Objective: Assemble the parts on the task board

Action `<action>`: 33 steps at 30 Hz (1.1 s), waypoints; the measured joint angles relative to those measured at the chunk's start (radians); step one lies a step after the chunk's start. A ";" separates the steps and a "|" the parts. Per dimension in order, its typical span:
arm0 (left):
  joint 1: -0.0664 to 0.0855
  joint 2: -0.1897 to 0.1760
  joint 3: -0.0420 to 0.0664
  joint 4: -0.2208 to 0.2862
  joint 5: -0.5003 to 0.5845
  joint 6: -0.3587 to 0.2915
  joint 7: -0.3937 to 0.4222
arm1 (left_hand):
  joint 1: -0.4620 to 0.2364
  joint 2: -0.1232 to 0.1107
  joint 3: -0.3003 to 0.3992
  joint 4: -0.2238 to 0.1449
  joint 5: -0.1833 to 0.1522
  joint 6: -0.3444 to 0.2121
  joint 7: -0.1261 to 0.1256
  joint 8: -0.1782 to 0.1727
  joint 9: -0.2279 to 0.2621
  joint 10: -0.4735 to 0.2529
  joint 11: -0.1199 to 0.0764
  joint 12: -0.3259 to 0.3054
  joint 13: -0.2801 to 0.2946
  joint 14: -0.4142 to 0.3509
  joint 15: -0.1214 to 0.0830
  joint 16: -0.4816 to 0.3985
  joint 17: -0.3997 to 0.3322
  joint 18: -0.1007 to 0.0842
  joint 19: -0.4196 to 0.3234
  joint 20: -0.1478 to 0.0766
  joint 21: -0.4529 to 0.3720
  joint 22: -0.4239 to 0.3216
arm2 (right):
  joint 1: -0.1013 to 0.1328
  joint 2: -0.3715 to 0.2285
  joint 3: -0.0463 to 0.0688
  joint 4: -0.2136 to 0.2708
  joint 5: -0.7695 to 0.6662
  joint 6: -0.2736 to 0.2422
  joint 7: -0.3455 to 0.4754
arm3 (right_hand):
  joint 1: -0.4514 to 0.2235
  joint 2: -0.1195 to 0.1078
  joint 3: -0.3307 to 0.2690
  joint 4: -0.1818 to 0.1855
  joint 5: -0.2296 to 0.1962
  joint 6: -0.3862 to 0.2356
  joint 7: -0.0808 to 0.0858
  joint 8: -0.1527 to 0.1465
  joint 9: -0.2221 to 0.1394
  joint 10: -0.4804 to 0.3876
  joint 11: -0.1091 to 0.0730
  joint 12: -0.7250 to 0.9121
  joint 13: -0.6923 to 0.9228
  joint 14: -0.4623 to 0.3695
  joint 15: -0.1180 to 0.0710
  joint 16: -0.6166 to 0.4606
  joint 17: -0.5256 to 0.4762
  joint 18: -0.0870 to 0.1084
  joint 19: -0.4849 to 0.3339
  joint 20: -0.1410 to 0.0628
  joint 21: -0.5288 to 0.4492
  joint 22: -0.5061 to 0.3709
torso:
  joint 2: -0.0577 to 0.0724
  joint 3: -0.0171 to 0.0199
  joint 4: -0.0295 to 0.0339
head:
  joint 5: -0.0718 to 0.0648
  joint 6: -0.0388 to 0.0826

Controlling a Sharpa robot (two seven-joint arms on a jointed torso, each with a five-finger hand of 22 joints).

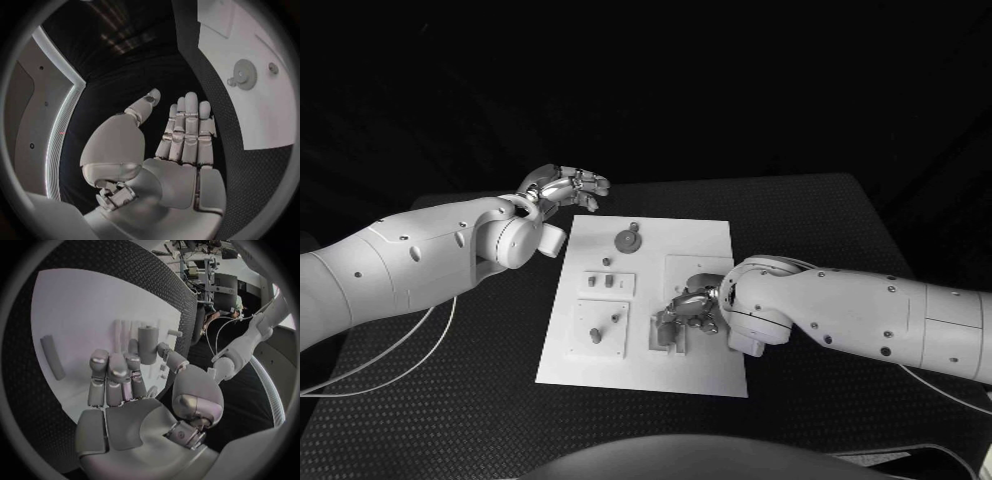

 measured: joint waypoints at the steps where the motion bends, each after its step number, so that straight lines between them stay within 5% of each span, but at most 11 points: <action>1: 0.000 0.001 0.000 0.000 0.000 0.000 0.000 | 0.000 0.000 0.000 0.000 0.000 0.000 0.000 0.000 0.000 0.000 0.000 0.000 0.000 0.000 0.000 0.000 0.000 0.000 0.000 0.000 0.000 0.000 | 0.000 0.001 -0.001 -0.001 0.003 0.002 0.000 | -0.003 0.003 -0.001 0.001 0.000 0.000 0.000 0.000 0.000 0.000 0.000 0.000 0.001 0.000 0.000 0.000 0.000 0.000 0.000 0.000 0.000 0.000 | 0.000 0.0000 -0.0002 | 0.000 -0.001; 23: 0.000 0.001 0.000 0.000 0.000 0.003 -0.005 | -0.004 -0.004 0.000 0.000 0.000 -0.003 0.003 0.000 0.000 -0.005 0.003 0.000 0.000 0.000 0.000 0.000 0.001 -0.007 0.000 0.000 0.000 0.002 | -0.008 0.011 -0.003 -0.002 0.018 0.017 0.002 | -0.004 0.002 -0.004 -0.002 0.000 0.000 -0.001 -0.002 -0.001 0.000 0.000 0.000 0.003 -0.004 0.003 0.000 0.000 0.001 -0.002 0.002 0.000 -0.001 | -0.001 0.0010 -0.0026 | 0.012 -0.004; 33: 0.000 0.001 0.000 0.000 0.000 0.003 -0.006 | -0.004 -0.004 0.000 0.000 0.000 -0.006 0.001 0.000 0.000 -0.005 0.003 0.000 0.000 0.000 0.000 0.000 0.002 -0.008 -0.001 0.001 0.000 0.002 | -0.011 0.015 -0.002 -0.008 0.017 0.021 0.009 | -0.045 -0.024 -0.048 -0.006 0.000 -0.013 0.009 -0.013 0.001 -0.008 0.008 -0.011 0.009 -0.016 0.006 -0.008 -0.002 0.001 -0.006 0.005 0.000 -0.006 | 0.000 0.0015 -0.0025 | 0.017 -0.003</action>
